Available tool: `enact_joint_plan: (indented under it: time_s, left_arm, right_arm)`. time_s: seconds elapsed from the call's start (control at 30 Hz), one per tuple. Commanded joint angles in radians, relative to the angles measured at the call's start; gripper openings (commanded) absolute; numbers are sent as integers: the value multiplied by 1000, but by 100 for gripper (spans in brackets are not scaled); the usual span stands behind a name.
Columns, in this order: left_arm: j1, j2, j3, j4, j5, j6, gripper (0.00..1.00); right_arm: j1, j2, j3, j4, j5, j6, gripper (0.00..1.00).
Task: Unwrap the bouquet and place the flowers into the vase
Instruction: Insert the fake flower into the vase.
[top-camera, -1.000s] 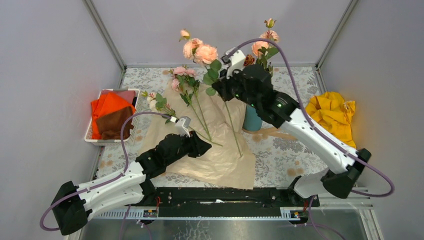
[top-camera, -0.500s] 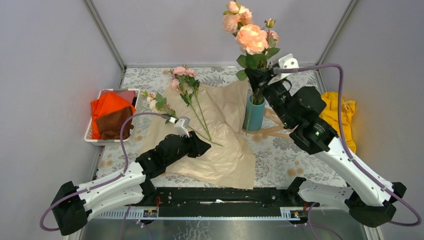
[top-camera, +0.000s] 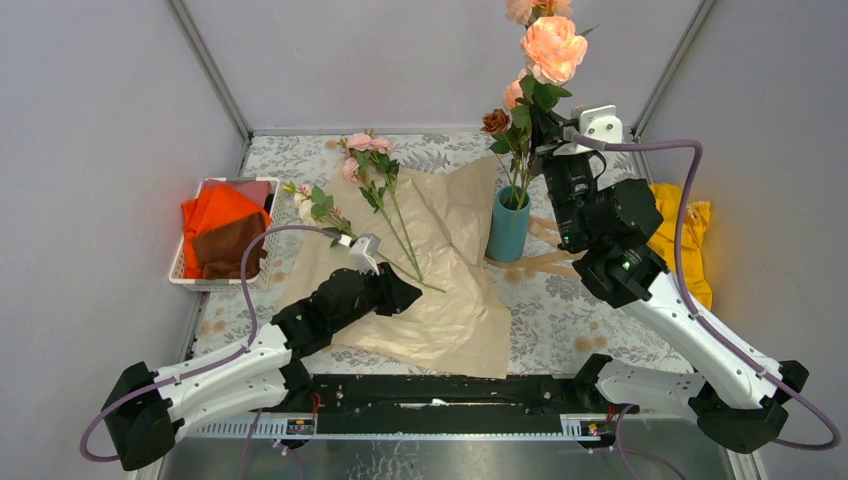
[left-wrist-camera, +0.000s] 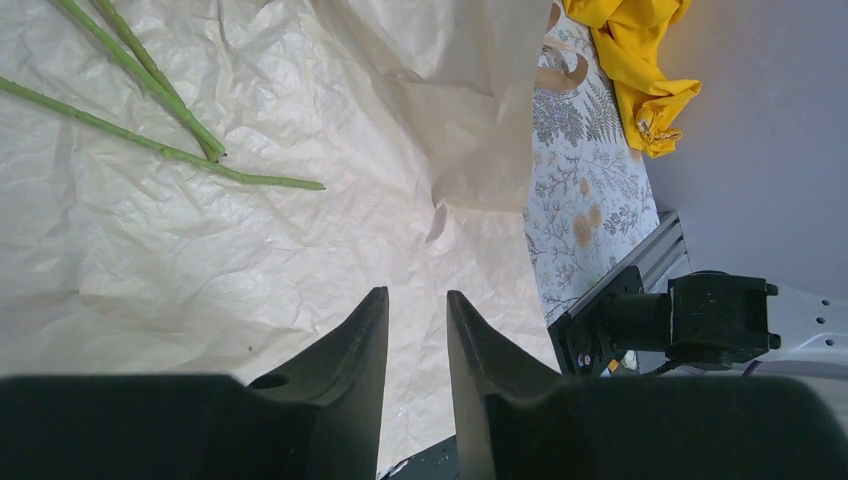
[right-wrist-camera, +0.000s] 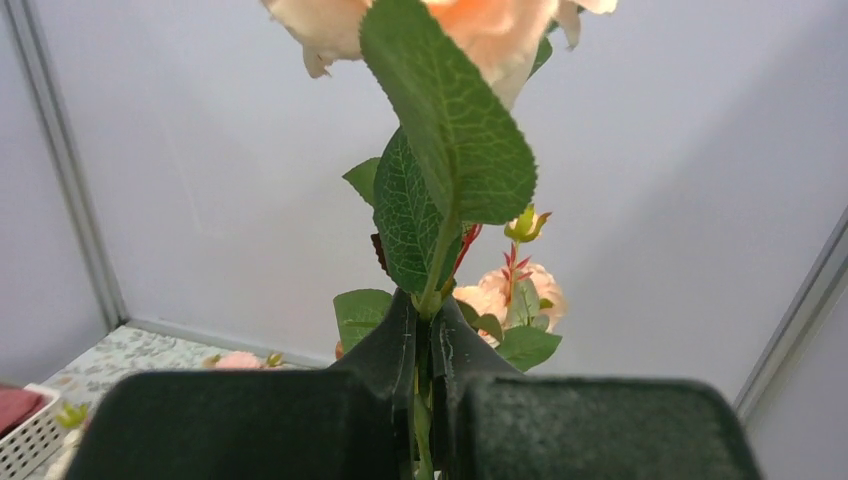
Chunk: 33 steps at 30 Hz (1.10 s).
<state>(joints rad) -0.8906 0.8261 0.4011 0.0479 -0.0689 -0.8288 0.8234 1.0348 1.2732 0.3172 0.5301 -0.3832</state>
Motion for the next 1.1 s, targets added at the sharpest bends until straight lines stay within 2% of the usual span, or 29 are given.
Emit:
enact_joint_plan:
  time_s: [0.0,0.63,1.07]
  left_arm:
    - [-6,-8,-7,15,-23,-4,34]
    - [-6,-14,-13,13,-36,-3,34]
    - [-7,-14,-13,9,-34,0,34]
  right_arm:
    - [-5,38,52,161,66,-100,0]
    - [-43,192,196,217,37,-211,0]
    - [-113,148,24,313,-17,-113,0]
